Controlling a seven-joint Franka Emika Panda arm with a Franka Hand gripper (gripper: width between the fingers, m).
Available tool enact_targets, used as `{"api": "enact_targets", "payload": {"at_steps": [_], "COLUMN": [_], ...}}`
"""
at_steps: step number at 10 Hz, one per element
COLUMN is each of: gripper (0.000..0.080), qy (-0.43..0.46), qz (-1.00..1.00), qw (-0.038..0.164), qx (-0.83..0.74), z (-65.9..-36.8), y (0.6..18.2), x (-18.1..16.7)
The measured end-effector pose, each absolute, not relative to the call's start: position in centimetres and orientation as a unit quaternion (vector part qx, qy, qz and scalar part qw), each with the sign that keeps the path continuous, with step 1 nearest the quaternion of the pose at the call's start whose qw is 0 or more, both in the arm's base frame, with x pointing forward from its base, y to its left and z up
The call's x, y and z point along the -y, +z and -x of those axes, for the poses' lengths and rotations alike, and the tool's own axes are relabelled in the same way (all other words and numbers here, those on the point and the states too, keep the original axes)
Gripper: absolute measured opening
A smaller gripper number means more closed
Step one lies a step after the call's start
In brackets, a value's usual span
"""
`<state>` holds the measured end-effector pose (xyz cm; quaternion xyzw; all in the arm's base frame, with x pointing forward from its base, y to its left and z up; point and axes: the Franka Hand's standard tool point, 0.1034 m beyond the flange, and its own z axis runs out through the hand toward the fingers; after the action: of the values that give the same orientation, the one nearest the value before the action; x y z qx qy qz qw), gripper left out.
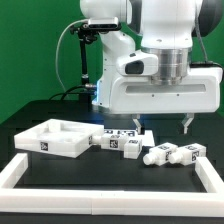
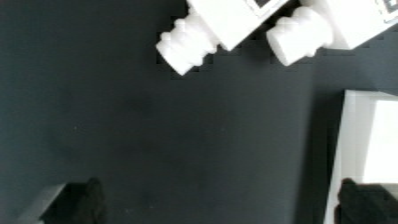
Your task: Assemble one leg
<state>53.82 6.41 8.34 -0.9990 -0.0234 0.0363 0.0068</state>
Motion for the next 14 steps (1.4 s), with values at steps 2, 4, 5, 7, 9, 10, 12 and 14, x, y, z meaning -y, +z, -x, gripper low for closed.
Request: {"api": "enact_targets", "payload": {"at_steps": [2,4,5,7,9,10,12,14], "gripper": [0.0649,0.0649,0.0649,0.0649,0.0649,0.0649,0.0649,0.0649], "qy": [0.037,0.031,0.042,0.038,0.039,0.039,0.043,0.040], "qz": [0.999,0.993,0.987,0.986,0.986,0.986,0.982,0.976], "qw": [0.007,0.023,0.033,0.041,0.041,0.041,0.039,0.044], "qx": [0.022,-0.113,-0.155,-0.157,-0.157,-0.157,-0.178,-0.209], "z": [-53.8,-52.9,-52.6,-52.8,-52.8,-52.8,-52.0,-50.5], "y": [8.3,6.6,5.9,5.4,5.4,5.4,4.7,3.0], "x": [-6.3,-6.1,-6.8,-6.9,-6.9,-7.0,-6.5,-6.0]}}
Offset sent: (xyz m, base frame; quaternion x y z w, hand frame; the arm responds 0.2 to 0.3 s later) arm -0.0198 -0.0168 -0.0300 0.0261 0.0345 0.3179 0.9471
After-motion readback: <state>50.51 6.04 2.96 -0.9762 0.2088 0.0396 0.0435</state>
